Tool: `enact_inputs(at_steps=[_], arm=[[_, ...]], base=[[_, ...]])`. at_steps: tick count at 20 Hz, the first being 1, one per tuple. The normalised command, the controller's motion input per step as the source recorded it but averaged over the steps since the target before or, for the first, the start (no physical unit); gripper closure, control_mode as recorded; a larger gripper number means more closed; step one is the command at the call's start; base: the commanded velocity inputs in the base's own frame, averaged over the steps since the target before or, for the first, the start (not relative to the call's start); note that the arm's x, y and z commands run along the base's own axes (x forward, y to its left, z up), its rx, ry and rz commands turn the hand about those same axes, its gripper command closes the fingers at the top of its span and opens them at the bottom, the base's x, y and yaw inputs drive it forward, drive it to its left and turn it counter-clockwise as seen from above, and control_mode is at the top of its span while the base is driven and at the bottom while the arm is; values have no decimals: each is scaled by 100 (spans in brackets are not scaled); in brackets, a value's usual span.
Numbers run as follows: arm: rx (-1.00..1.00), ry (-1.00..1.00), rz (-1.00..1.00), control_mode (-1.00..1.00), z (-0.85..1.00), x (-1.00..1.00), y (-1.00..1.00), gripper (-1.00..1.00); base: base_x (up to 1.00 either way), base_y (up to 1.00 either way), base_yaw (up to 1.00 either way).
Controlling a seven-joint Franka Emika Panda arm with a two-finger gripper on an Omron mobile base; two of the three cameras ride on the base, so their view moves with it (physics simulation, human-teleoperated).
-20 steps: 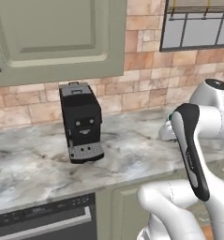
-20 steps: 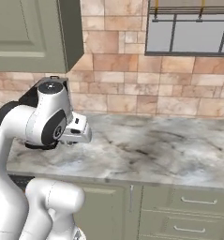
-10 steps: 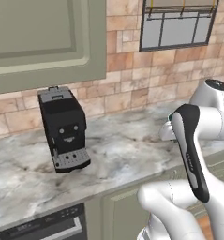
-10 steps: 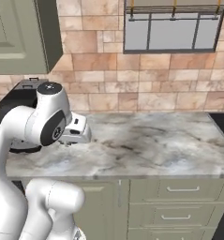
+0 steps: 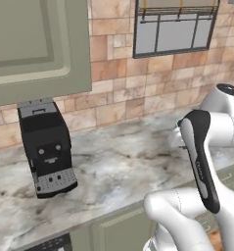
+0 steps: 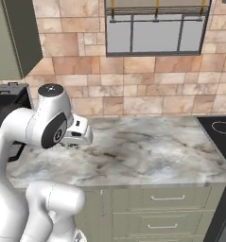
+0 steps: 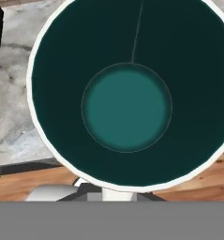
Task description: Clear the mugs and bowl far away from the sink.
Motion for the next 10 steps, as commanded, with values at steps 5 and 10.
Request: enact_inputs(at_steps=[5, 10], arm=[[0, 10, 1, -100, -22, 83, 4, 100], [-1, 3, 11, -100, -13, 72, 5, 100]], base=[[0, 0, 0], [0, 0, 0]])
